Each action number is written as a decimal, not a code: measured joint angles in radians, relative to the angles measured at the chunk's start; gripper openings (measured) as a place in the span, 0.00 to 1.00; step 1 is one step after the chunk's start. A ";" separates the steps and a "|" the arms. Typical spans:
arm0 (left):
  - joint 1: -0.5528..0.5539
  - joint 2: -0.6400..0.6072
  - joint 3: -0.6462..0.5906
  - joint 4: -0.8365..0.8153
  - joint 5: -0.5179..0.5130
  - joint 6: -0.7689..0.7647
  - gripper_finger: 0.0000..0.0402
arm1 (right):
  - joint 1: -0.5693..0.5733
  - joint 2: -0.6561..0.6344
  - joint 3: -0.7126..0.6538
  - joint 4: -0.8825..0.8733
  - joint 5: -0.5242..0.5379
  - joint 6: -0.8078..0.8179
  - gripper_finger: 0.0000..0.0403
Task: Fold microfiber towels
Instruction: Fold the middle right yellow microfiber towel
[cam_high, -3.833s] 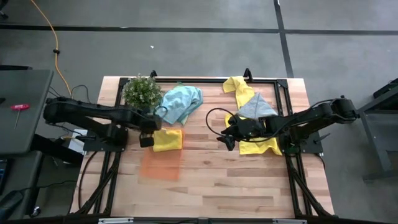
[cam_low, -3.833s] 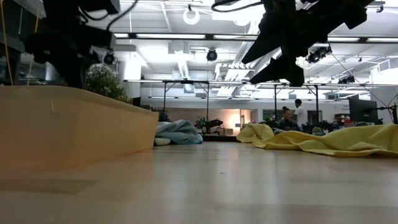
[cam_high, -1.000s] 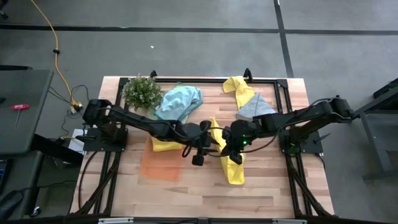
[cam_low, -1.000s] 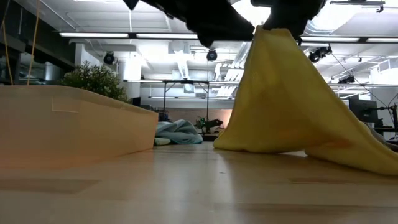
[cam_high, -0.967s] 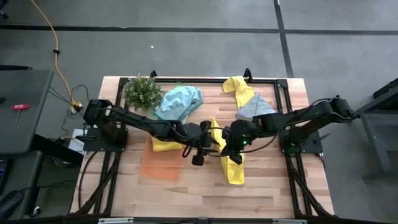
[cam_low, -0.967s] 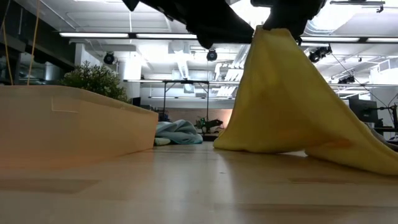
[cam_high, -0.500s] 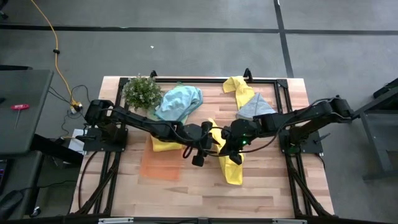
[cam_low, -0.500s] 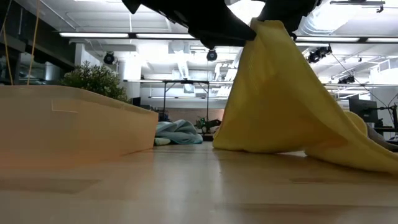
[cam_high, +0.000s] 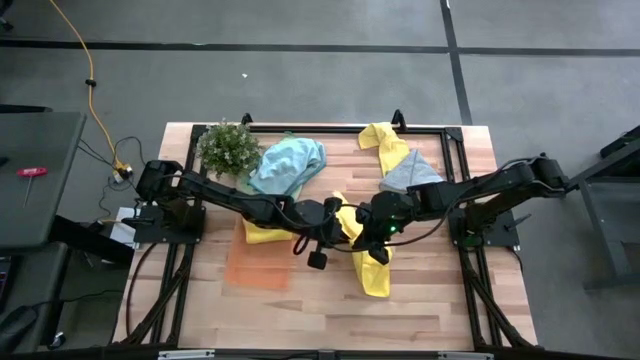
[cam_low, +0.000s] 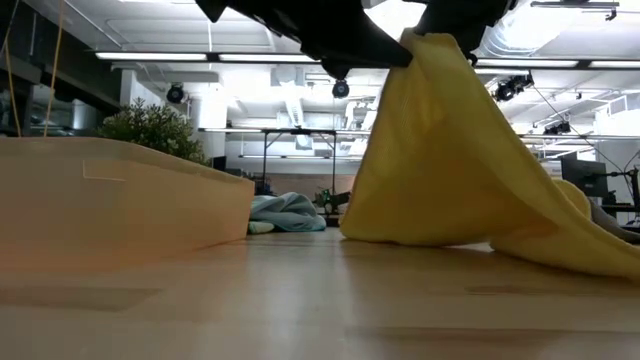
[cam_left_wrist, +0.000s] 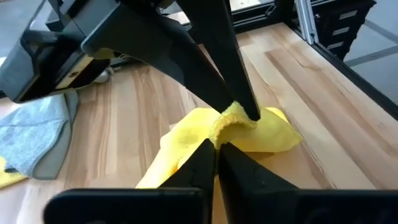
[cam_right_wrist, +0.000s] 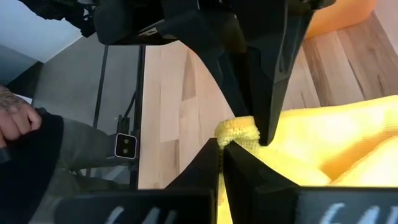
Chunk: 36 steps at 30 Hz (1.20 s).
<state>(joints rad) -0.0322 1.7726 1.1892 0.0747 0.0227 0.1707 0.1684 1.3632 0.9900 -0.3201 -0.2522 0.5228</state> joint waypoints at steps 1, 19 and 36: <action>0.000 0.000 0.000 -0.005 0.000 -0.006 0.02 | 0.000 0.000 0.000 -0.001 0.001 0.000 0.00; -0.006 -0.001 0.000 -0.306 0.001 -0.121 0.00 | 0.115 -0.038 -0.016 -0.428 0.118 0.135 0.41; -0.014 -0.001 -0.001 -0.411 0.076 -0.194 0.00 | 0.548 -0.037 -0.121 -0.366 0.282 0.451 0.51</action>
<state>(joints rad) -0.0467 1.7714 1.1885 -0.3359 0.0986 -0.0233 0.7163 1.3258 0.8688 -0.6861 0.0299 0.9739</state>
